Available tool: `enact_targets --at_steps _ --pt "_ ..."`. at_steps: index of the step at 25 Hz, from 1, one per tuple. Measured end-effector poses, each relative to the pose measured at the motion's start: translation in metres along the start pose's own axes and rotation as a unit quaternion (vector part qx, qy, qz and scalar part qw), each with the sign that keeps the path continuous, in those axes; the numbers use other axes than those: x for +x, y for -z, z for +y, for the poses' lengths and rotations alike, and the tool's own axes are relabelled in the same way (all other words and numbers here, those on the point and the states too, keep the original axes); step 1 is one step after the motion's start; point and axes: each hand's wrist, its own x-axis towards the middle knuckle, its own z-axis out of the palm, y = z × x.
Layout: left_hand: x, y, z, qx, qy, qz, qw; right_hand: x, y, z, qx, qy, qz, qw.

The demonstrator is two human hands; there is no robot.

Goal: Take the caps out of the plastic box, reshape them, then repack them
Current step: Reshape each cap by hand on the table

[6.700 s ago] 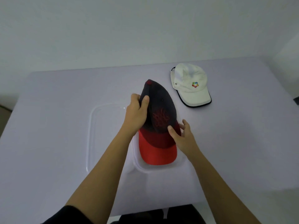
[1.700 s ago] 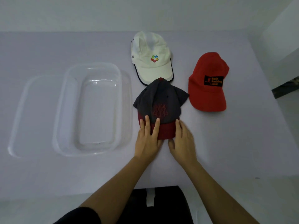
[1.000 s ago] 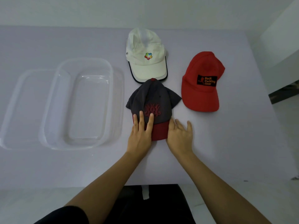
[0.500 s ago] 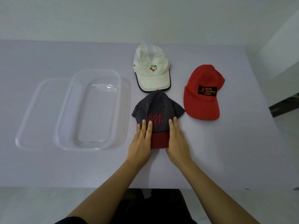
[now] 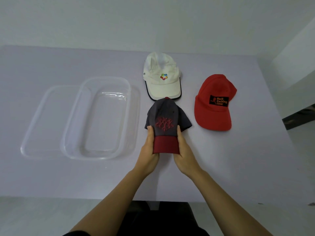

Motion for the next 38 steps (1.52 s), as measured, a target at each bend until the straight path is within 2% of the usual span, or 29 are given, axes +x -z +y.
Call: enact_targets --at_steps 5,7,9,12,15,18,20,23,27,29,32,35,38 --pt "0.005 0.005 0.004 -0.016 -0.013 0.011 1.0 0.004 0.002 -0.007 0.002 0.019 0.012 1.0" --pt "0.004 0.012 0.005 0.035 -0.019 0.0 0.999 0.005 0.01 -0.007 -0.064 0.045 0.019 0.997" --pt "0.002 0.018 0.006 0.087 -0.031 -0.002 0.996 0.007 0.021 -0.002 -0.157 0.072 0.06 0.983" --pt "-0.001 0.02 0.02 0.153 -0.107 0.029 0.982 0.007 0.026 -0.006 -0.208 0.084 0.121 0.967" --pt "0.002 0.017 0.031 0.217 -0.202 0.047 0.954 0.008 0.022 -0.007 -0.296 0.148 0.176 0.927" --pt "0.002 0.01 0.026 0.295 -0.237 0.071 0.923 0.014 0.027 -0.014 -0.338 0.181 0.198 0.902" --pt "0.002 0.007 0.024 0.299 -0.247 0.093 0.917 0.014 0.027 -0.017 -0.329 0.188 0.197 0.904" --pt "-0.001 0.005 0.026 0.28 -0.26 0.117 0.917 0.009 0.023 -0.021 -0.258 0.184 0.18 0.931" --pt "-0.002 0.006 0.03 0.279 -0.298 0.093 0.908 0.006 0.027 -0.019 -0.213 0.179 0.172 0.945" --pt "-0.004 0.011 0.035 0.232 -0.29 0.089 0.924 0.007 0.034 -0.016 -0.195 0.17 0.18 0.949" --pt "-0.001 0.019 0.039 0.184 -0.245 0.125 0.944 0.005 0.04 -0.011 -0.162 0.156 0.173 0.959" --pt "0.001 0.017 0.031 0.204 -0.25 0.158 0.933 0.004 0.043 -0.016 -0.147 0.143 0.139 0.969" --pt "0.003 0.02 0.025 0.214 -0.297 0.131 0.922 0.001 0.045 -0.025 -0.17 0.178 0.109 0.963"
